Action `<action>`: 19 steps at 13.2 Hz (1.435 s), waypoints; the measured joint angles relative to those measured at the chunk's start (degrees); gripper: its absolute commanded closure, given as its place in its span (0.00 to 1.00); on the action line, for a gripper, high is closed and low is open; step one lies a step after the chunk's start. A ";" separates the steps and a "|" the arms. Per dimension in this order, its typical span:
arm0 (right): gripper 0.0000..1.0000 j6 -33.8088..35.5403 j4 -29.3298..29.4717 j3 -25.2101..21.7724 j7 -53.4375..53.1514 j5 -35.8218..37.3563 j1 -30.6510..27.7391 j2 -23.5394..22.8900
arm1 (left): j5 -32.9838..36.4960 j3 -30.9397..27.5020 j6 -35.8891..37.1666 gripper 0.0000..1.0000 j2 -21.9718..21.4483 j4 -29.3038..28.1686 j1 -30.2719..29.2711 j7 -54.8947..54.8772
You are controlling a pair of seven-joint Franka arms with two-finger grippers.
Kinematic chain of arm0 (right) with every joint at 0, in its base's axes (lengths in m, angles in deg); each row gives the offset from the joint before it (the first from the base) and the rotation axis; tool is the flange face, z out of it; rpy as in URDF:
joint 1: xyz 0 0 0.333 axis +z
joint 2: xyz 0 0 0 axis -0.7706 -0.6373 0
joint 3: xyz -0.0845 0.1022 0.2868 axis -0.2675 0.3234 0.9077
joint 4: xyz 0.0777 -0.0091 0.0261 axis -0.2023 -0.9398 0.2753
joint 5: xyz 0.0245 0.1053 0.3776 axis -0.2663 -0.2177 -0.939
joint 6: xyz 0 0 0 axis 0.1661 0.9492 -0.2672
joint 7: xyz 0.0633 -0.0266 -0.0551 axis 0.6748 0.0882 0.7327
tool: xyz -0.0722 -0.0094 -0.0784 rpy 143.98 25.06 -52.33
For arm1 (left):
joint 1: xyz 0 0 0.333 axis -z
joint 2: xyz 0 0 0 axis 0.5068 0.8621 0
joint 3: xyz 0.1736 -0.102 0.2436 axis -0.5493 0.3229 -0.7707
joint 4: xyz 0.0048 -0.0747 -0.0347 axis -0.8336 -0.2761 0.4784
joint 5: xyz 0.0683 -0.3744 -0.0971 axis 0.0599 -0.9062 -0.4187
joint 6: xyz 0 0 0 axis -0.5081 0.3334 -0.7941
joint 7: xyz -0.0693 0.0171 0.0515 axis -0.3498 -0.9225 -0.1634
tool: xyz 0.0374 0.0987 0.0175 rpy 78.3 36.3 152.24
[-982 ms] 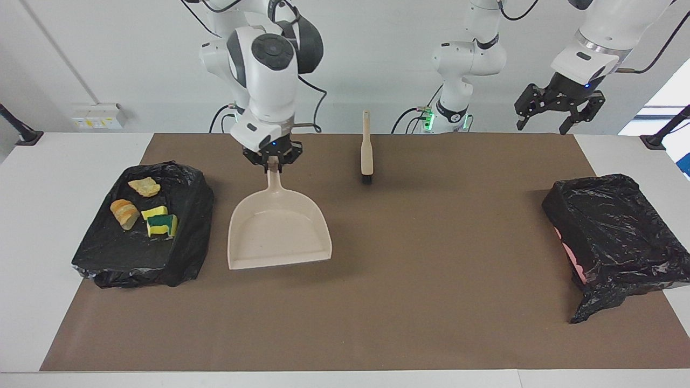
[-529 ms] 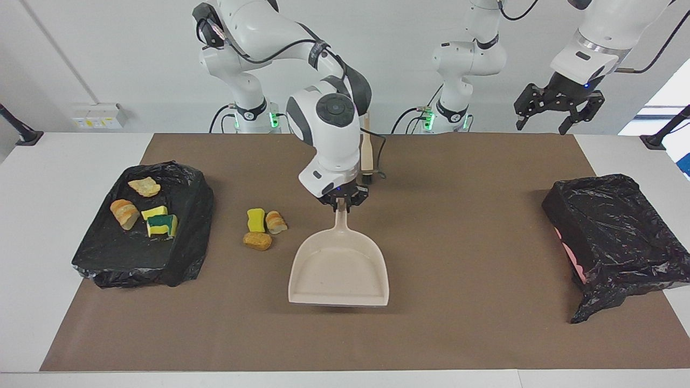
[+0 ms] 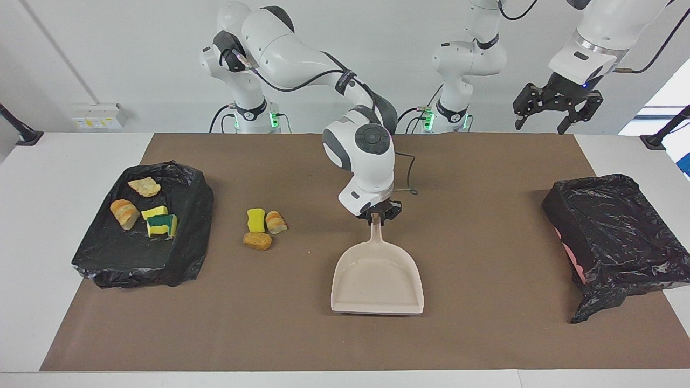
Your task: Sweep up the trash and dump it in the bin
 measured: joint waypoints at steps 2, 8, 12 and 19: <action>0.87 -0.01 0.10 -0.11 0.00 0.00 -0.08 0.02 | 0.00 0.14 -0.05 0.00 -0.03 0.00 0.00 -0.01; 0.00 2.05 1.09 -0.22 0.00 -0.01 -0.21 1.91 | 0.00 0.13 -1.85 0.00 1.21 -0.10 0.02 -3.86; 0.00 14.19 0.91 -0.21 0.24 -0.57 -0.88 8.66 | -0.03 2.41 -8.28 0.00 7.21 0.76 0.32 -4.23; 0.00 18.12 -19.83 0.21 0.47 -10.02 0.42 28.09 | 1.36 10.18 -21.35 0.00 16.44 1.39 1.25 -1.62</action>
